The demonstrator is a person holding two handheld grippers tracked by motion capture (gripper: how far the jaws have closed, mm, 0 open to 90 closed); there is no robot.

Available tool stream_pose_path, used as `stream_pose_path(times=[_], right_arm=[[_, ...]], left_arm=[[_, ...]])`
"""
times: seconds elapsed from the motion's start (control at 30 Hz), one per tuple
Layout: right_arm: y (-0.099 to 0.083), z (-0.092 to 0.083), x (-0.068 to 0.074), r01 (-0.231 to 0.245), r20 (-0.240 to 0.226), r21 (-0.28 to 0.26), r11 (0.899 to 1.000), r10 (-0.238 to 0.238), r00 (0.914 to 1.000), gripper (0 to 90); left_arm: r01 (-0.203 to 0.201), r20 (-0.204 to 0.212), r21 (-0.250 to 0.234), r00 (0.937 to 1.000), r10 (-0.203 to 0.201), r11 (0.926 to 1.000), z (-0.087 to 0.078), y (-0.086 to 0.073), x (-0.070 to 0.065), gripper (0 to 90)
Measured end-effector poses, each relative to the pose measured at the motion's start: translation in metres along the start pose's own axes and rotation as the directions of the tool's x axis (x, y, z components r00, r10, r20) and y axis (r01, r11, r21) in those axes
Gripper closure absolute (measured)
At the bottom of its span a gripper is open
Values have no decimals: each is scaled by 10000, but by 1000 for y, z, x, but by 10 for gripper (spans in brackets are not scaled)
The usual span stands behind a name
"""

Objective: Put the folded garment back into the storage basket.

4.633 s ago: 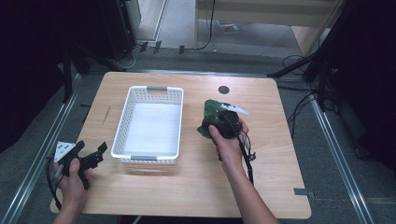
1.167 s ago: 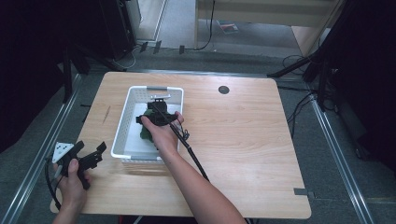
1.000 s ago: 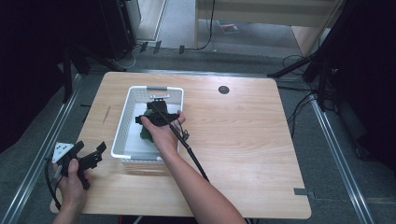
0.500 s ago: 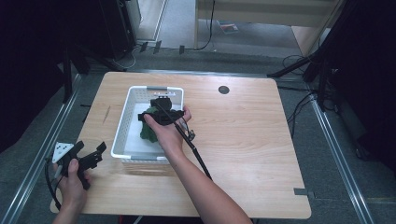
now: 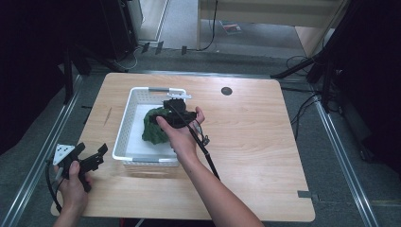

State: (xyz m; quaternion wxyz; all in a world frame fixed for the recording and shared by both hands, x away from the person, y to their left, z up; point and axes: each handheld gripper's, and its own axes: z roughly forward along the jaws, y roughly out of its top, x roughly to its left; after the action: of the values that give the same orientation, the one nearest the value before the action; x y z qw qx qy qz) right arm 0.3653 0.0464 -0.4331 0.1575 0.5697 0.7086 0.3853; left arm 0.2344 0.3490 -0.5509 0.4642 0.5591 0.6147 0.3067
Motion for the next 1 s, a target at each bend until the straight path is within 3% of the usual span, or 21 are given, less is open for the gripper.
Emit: stream_pose_path(times=[0.63, 1.0], right_arm=[[-1, -38, -51, -145, 67, -558, 9983, 149, 9999, 58], [-16, -52, -94, -325, 593, -763, 9966, 370, 9976, 64]], left_arm=[[-21, -23, 8, 10000, 21, 10000, 0, 0, 0, 87], [-41, -42, 9, 10000, 41, 10000, 0, 0, 0, 87]])
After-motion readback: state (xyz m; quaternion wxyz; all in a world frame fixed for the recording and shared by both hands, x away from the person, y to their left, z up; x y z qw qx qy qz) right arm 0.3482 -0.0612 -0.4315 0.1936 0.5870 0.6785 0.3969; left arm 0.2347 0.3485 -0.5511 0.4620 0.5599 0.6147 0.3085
